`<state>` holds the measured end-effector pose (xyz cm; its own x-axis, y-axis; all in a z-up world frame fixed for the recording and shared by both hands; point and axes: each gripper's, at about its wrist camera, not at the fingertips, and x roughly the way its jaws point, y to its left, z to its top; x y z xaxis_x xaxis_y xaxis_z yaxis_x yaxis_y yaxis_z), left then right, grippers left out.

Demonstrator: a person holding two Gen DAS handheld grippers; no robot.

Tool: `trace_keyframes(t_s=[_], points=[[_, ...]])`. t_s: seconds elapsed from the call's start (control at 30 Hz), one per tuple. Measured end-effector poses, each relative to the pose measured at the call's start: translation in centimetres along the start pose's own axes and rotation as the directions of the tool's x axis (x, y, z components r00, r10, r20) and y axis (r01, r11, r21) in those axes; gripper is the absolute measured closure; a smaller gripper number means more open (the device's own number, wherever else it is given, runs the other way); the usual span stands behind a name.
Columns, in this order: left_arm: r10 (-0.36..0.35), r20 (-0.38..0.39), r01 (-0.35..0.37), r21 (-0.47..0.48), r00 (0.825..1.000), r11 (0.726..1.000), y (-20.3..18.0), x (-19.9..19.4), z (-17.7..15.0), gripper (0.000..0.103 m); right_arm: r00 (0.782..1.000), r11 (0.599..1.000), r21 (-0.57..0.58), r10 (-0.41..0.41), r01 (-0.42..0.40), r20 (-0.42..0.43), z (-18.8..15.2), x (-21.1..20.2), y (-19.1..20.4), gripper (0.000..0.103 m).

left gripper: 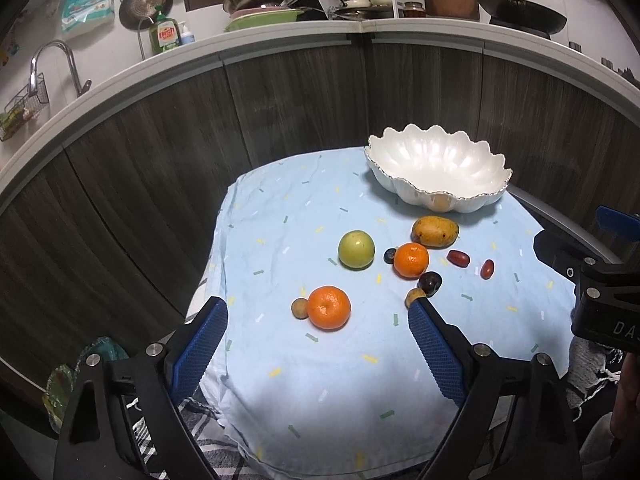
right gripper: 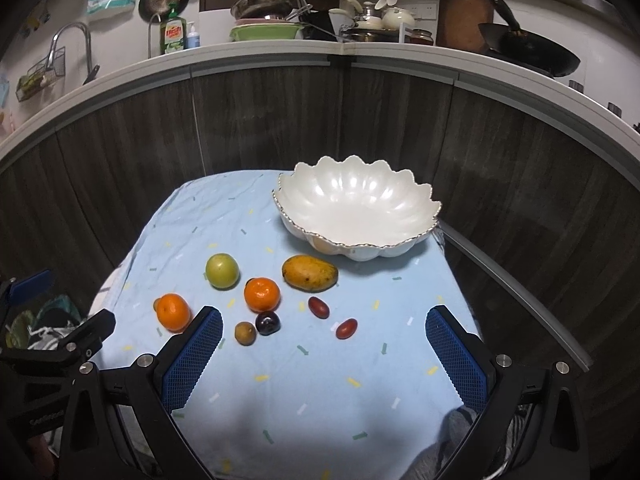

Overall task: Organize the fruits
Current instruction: 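Grasp the small mandarin with the left tool while the right tool grasps a red date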

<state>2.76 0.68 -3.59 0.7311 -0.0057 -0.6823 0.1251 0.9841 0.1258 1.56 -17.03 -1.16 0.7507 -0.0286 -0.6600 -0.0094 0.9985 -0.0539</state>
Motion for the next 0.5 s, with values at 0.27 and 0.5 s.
trace_keyframes(t_s=[0.27, 0.5], points=[[-0.013, -0.021, 0.013, 0.018, 1.000, 1.000, -0.3, 2.2, -0.3, 0.013, 1.000, 1.000, -0.012, 0.010, -0.010, -0.023, -0.3, 2.0, 0.3, 0.000], [-0.023, -0.040, 0.024, 0.032, 0.999, 0.999, -1.0, 4.6, -0.4, 0.020, 0.999, 1.000, -0.007, 0.002, -0.002, -0.041, -0.7, 3.9, 0.3, 0.000]])
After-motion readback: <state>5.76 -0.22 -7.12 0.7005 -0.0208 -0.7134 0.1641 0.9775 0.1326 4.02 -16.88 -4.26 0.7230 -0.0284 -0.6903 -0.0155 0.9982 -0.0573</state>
